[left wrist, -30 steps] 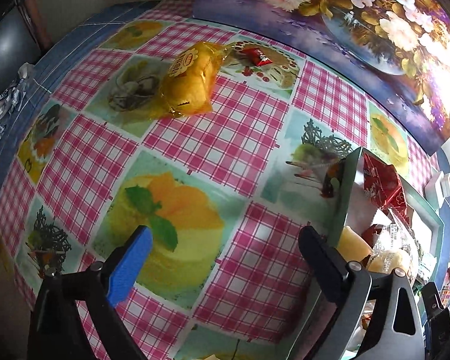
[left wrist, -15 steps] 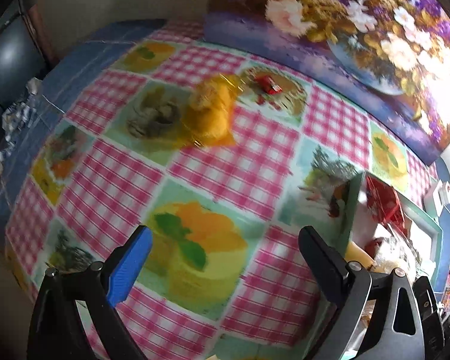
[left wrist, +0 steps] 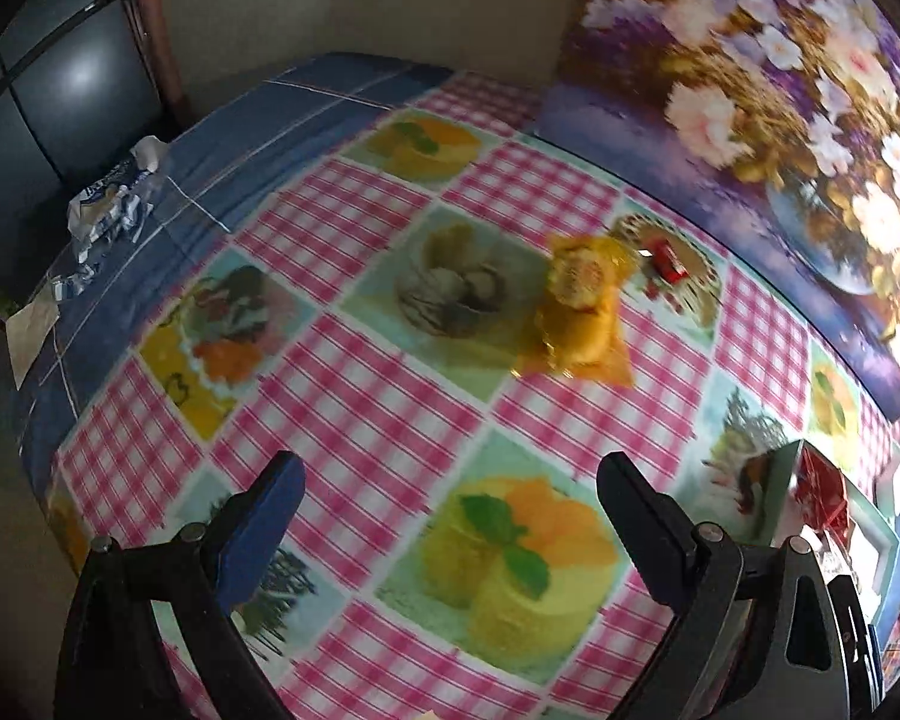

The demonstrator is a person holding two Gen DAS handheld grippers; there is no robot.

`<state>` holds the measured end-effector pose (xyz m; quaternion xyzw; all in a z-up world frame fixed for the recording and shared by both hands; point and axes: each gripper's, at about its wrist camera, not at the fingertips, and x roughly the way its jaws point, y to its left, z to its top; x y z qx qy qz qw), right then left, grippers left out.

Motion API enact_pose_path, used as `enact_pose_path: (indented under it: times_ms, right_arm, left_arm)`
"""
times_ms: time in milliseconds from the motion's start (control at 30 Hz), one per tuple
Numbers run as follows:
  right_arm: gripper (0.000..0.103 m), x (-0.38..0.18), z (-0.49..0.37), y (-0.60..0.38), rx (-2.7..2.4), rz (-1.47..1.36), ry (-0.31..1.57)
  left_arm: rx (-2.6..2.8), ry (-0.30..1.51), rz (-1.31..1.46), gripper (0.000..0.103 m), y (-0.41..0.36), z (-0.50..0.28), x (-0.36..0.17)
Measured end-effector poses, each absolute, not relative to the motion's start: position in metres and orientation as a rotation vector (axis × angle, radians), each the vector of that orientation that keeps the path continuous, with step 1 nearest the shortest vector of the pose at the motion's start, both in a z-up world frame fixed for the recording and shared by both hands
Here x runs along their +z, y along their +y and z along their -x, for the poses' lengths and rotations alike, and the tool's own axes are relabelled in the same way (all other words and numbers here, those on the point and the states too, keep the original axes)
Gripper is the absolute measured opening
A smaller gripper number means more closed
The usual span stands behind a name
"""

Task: Organize snacks
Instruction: 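Withdraw both open grippers from the tray back to the last snacks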

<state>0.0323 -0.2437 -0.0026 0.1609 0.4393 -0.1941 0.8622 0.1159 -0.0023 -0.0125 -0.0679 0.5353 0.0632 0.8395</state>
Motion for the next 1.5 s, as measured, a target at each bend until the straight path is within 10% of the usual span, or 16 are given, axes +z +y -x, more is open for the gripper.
enact_pose_path:
  times_ms: [1500]
  right_arm:
    - [0.103,-0.007,-0.181,-0.194,-0.156,-0.197,1.032]
  left_arm:
    - [-0.206,1.098,0.203,0.098,0.029,-0.207,-0.034]
